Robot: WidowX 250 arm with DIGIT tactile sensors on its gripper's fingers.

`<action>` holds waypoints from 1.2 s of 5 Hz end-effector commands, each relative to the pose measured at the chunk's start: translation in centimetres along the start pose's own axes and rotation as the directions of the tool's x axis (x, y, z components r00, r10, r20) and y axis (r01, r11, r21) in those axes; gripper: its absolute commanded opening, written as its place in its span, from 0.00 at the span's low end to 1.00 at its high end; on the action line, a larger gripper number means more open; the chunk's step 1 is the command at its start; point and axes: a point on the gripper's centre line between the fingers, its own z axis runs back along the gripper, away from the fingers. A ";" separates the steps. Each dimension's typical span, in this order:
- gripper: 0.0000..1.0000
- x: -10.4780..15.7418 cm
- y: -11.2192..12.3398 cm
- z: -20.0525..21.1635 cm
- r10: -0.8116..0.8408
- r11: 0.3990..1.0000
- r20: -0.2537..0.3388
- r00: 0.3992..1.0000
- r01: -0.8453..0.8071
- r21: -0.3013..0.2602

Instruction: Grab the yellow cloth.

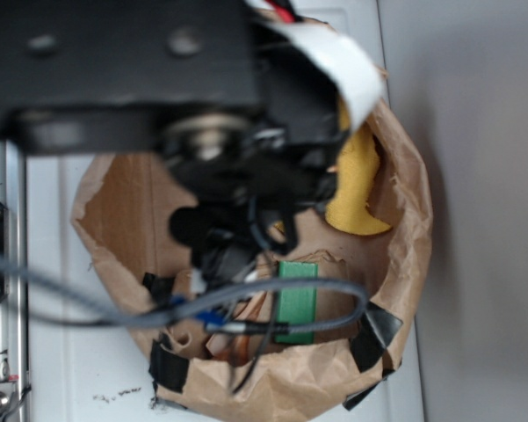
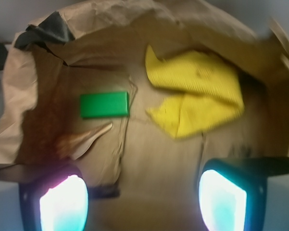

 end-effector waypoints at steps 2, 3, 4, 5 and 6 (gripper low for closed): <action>1.00 0.8 0.2 1.5 0.005 1.000 0.058 0.998 -0.005 0.013; 1.00 1.9 1.1 -3.6 0.052 0.996 0.027 0.998 -0.054 0.067; 1.00 2.3 1.9 -8.6 0.028 0.996 0.028 0.999 -0.030 0.089; 1.00 2.7 2.5 -10.4 0.038 0.995 0.029 0.999 -0.040 0.095; 1.00 2.8 2.9 -10.6 0.055 0.993 0.046 0.997 -0.059 0.098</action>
